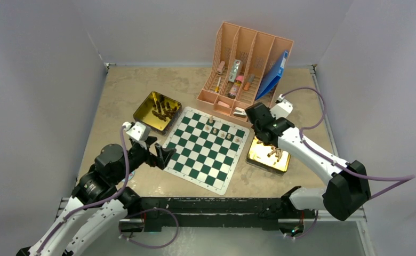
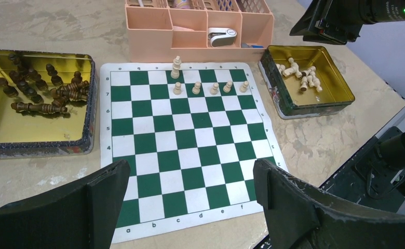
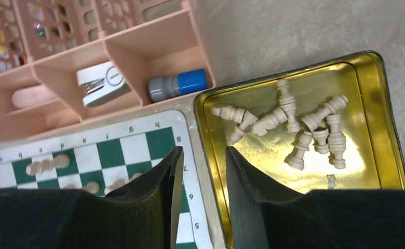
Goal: Set up the chess pieces on the board
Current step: Pick up the chess piece from the storage box.
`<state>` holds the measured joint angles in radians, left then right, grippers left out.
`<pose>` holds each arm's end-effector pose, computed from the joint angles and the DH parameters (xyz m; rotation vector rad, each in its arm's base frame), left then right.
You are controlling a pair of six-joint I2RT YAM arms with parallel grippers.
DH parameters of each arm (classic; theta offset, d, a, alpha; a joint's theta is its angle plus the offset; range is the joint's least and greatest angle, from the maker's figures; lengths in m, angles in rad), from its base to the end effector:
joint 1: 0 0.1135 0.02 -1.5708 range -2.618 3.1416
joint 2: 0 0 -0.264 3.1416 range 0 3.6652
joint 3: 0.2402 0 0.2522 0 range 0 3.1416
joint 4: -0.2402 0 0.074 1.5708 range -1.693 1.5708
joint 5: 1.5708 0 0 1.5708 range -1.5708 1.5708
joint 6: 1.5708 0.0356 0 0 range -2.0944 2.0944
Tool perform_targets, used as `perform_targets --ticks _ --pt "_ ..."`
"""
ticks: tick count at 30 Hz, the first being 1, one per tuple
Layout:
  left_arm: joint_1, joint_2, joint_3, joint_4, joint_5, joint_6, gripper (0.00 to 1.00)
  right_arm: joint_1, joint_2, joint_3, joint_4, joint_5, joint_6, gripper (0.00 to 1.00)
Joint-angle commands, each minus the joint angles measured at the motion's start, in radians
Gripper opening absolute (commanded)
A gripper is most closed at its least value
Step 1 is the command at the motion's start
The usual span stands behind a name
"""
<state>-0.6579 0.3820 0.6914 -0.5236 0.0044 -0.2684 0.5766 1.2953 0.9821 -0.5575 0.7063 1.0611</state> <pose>0.0768 -0.0595 0.3204 0.3583 1.7995 -0.6642 0.2346 0.1250 0.2718 0.8049 2.0388 0.0323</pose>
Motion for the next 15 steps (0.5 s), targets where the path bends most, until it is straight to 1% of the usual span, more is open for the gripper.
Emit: perform_targets --ticks 1,7,11,15 --pt "-0.003 -0.008 -0.001 0.040 0.016 0.020 0.89 -0.027 -0.027 -0.033 -0.054 0.121 0.169 0.39" --pt "-0.003 -0.007 0.000 0.040 0.020 0.023 0.89 -0.129 -0.042 -0.110 0.056 -0.016 0.128 0.39" --pt "-0.003 -0.008 -0.003 0.042 0.026 0.024 0.89 -0.169 -0.024 -0.143 0.077 -0.055 0.147 0.37" --pt "-0.003 -0.008 -0.003 0.042 0.029 0.026 0.89 -0.182 -0.007 -0.178 0.117 -0.143 0.189 0.31"
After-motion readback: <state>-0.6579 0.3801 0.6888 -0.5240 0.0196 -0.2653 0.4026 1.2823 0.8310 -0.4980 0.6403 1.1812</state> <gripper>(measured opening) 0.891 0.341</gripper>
